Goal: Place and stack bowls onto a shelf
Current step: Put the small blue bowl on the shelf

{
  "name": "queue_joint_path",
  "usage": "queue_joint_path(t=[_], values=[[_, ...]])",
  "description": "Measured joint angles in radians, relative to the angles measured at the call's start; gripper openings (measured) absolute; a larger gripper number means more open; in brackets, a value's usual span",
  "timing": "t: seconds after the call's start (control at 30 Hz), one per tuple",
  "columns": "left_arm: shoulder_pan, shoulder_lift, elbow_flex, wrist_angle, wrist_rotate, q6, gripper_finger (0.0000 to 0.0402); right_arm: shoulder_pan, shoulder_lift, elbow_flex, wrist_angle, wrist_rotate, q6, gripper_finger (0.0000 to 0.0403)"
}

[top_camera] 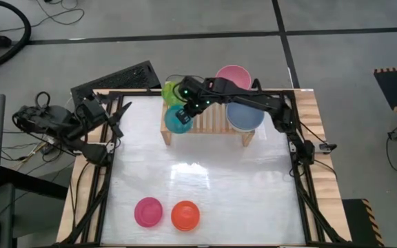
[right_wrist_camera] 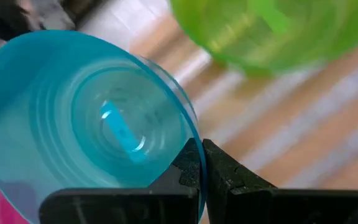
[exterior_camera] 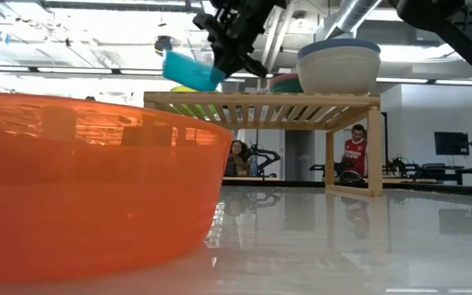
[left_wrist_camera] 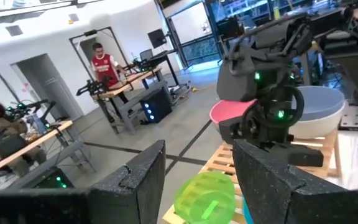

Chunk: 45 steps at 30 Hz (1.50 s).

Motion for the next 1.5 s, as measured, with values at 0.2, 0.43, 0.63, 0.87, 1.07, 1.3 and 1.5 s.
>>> queue_joint_path(t=[0.2,0.43,0.63,0.87,1.07,1.3,1.5], values=[[0.000,0.000,0.000,0.000,-0.009,0.015,0.0174,0.001,0.012,-0.001,0.002,-0.005,0.002,0.0025],[0.000,0.000,0.000,-0.002,-0.011,0.016,0.0174,-0.008,0.010,-0.001,0.008,-0.004,0.000,0.0056],[0.000,0.000,0.000,-0.005,-0.015,0.015,0.0174,-0.007,0.010,-0.001,0.043,-0.004,-0.027,0.0097],[0.000,0.000,0.000,-0.007,-0.088,0.015,0.0174,-0.019,0.009,0.003,0.089,-0.004,-0.017,0.0159],[0.000,0.000,0.000,-0.045,-0.089,-0.007,0.0174,-0.042,-0.052,0.004,0.064,-0.005,-0.004,0.0172],[0.000,-0.001,0.000,-0.056,-0.083,-0.068,0.0174,-0.034,-0.180,0.002,0.078,-0.016,-0.022,0.0152],[0.000,-0.001,0.000,-0.054,-0.083,-0.100,0.0174,0.104,-0.239,0.004,0.107,0.021,-0.185,0.0115]])
